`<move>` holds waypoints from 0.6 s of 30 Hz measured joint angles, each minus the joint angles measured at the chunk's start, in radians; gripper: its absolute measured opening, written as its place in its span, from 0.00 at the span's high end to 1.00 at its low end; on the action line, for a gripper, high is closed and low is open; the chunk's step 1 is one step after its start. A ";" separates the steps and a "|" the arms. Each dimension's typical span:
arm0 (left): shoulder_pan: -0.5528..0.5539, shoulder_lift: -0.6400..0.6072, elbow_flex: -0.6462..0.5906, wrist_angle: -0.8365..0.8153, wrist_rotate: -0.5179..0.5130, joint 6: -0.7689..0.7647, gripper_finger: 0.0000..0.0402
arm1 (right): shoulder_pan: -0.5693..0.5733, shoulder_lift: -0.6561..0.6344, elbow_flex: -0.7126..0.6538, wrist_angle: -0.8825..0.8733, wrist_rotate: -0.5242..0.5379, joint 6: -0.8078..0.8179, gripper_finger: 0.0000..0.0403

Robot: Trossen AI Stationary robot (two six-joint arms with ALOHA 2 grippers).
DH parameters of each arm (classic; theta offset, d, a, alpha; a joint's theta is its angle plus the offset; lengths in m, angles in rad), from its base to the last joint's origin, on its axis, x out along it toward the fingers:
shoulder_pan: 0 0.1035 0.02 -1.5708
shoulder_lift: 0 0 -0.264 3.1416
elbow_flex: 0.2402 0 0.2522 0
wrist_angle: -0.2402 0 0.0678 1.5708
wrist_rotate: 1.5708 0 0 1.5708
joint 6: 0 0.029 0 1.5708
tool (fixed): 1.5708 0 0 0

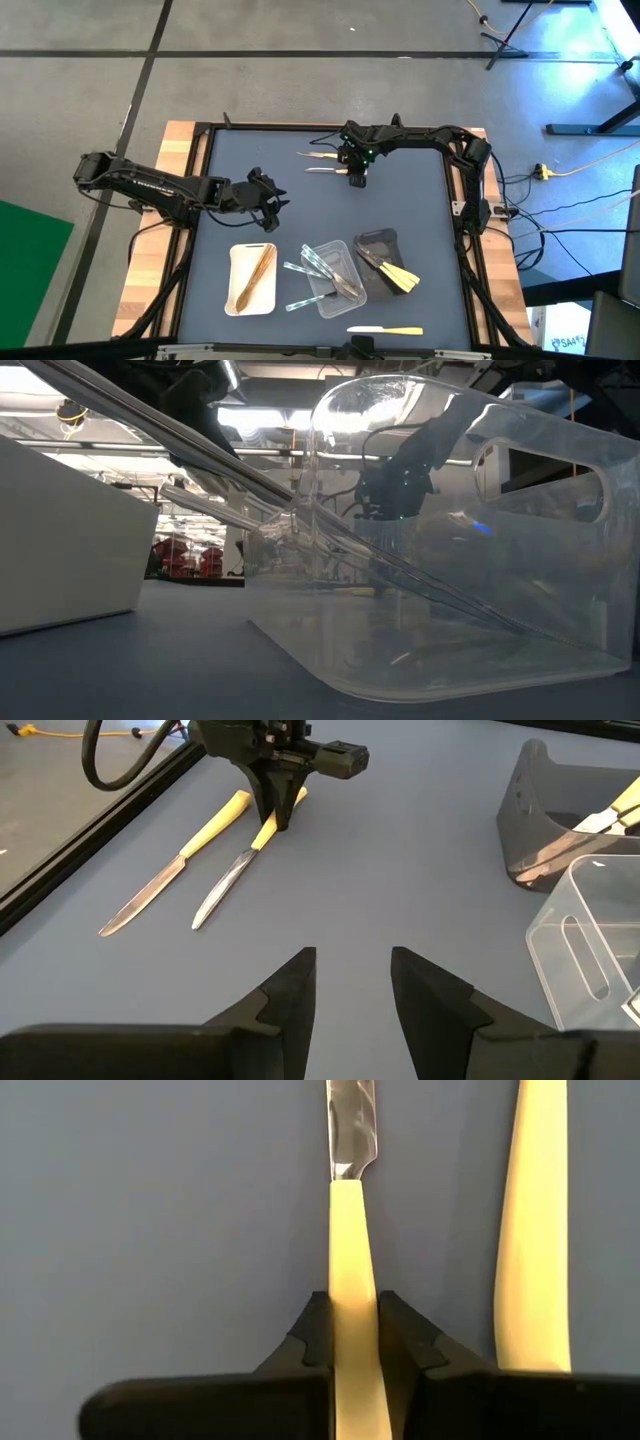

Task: Sort silverware by color (type)
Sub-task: Put the yellow table knife into the black transparent bin

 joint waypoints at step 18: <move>0.000 0.000 0.000 0.000 0.000 0.000 0.69 | 0.009 -0.152 -0.005 -0.142 -0.028 0.104 0.93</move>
